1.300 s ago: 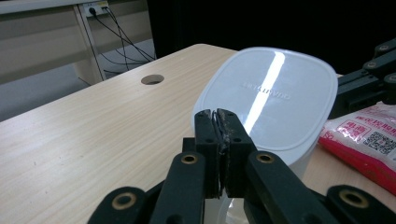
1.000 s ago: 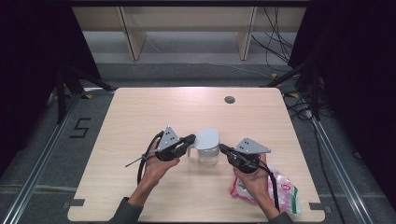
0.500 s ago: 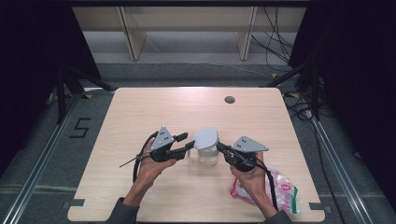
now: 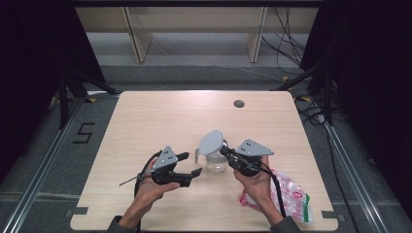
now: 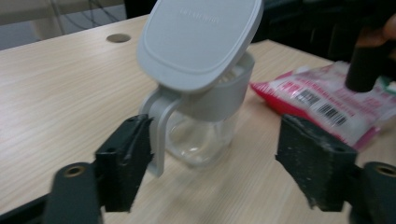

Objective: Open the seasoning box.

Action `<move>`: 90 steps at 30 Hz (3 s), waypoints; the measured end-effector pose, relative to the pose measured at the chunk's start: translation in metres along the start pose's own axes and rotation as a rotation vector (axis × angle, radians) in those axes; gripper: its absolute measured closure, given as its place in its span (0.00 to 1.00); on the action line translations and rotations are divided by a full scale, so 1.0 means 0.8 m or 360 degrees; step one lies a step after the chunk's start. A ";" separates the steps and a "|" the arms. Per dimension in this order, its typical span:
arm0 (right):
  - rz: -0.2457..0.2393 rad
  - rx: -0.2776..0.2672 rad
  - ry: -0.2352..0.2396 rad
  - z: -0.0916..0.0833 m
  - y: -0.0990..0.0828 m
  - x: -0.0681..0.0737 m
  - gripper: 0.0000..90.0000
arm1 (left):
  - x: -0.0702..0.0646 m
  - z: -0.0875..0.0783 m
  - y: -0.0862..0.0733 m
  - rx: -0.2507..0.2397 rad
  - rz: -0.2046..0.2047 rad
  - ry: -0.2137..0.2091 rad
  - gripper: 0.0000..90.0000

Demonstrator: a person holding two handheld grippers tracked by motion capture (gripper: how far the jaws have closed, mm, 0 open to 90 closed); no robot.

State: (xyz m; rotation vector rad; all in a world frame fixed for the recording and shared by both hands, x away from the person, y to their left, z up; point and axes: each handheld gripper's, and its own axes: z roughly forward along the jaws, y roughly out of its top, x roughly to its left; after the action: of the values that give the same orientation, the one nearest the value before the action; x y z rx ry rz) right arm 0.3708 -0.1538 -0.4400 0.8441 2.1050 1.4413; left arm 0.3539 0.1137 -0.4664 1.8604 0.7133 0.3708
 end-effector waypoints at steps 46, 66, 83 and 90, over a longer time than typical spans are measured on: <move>0.0090 0.0183 0.0071 -0.120 -0.076 0.005 0.98 | -0.007 -0.026 -0.052 0.0005 -0.0102 -0.0071 0.17; 0.0055 0.0420 0.0104 -0.165 -0.135 0.018 0.98 | -0.005 -0.024 -0.054 0.0011 -0.0131 -0.0063 0.16; -0.0105 0.0639 0.0006 -0.159 -0.146 0.015 1.00 | -0.002 -0.025 -0.054 0.0035 -0.0080 -0.0062 0.17; -0.0127 0.0661 -0.0024 -0.162 -0.147 0.009 1.00 | -0.002 -0.025 -0.054 0.0025 -0.0113 -0.0075 0.17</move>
State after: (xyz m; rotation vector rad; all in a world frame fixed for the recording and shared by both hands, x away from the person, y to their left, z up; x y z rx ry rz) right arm 0.2525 -0.2658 -0.5041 0.9003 2.4377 0.9656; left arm 0.3285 0.1384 -0.4981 1.8472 0.7501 0.2751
